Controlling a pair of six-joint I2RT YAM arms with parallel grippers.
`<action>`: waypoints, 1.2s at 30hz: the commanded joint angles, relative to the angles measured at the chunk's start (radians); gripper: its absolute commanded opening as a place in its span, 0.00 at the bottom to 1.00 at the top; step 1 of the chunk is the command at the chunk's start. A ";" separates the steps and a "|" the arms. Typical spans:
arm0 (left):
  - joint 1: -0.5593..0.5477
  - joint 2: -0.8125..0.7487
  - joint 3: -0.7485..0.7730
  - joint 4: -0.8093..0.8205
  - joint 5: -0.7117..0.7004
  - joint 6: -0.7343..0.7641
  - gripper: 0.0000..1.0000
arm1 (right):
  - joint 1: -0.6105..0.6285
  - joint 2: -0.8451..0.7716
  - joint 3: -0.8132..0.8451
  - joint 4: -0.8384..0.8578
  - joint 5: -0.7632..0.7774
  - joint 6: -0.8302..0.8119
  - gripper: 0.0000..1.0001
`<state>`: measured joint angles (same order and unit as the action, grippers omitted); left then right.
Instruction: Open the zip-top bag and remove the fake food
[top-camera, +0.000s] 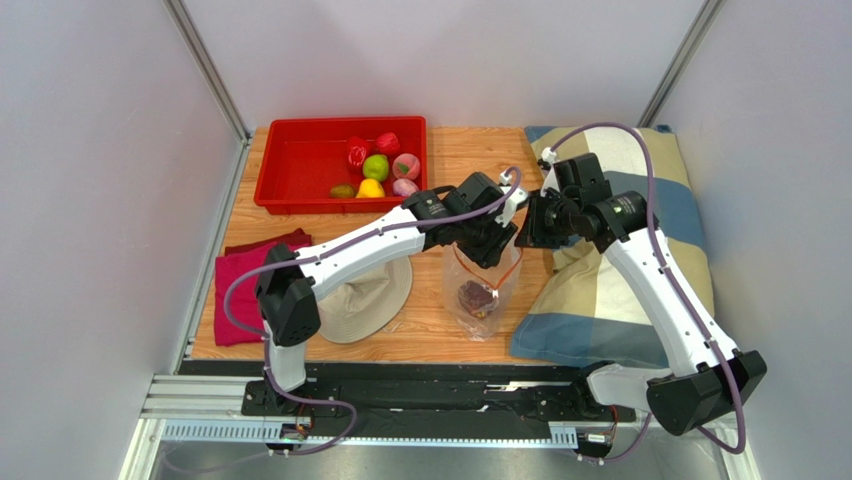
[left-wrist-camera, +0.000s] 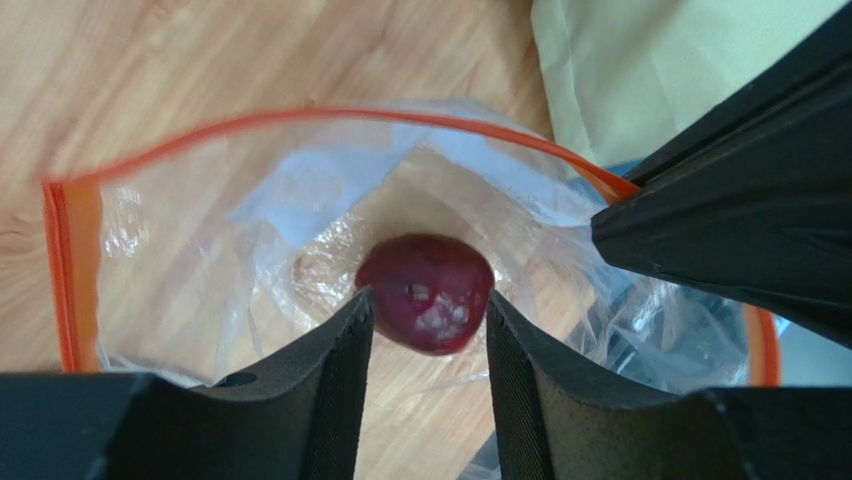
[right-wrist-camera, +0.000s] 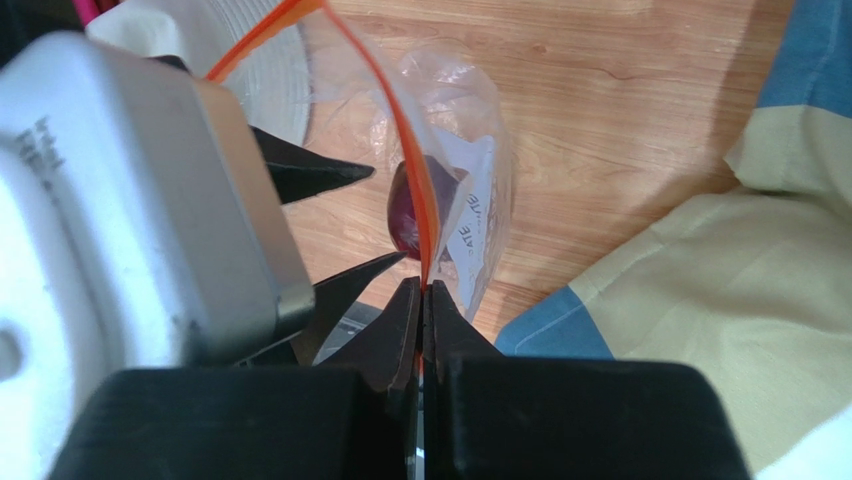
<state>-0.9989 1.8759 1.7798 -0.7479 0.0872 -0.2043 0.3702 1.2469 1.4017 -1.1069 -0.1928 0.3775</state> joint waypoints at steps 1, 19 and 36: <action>0.009 0.051 -0.086 0.024 0.141 0.014 0.47 | 0.016 -0.018 -0.078 0.085 -0.040 0.018 0.00; -0.018 0.054 -0.284 0.078 0.094 0.074 0.98 | 0.016 -0.017 -0.142 0.108 -0.086 0.031 0.00; -0.038 0.039 -0.413 0.206 -0.086 0.056 0.48 | 0.015 -0.006 -0.158 0.116 -0.094 0.028 0.00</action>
<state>-1.0328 1.9190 1.4071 -0.5213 0.0494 -0.1513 0.3851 1.2476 1.2388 -1.0512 -0.2829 0.4004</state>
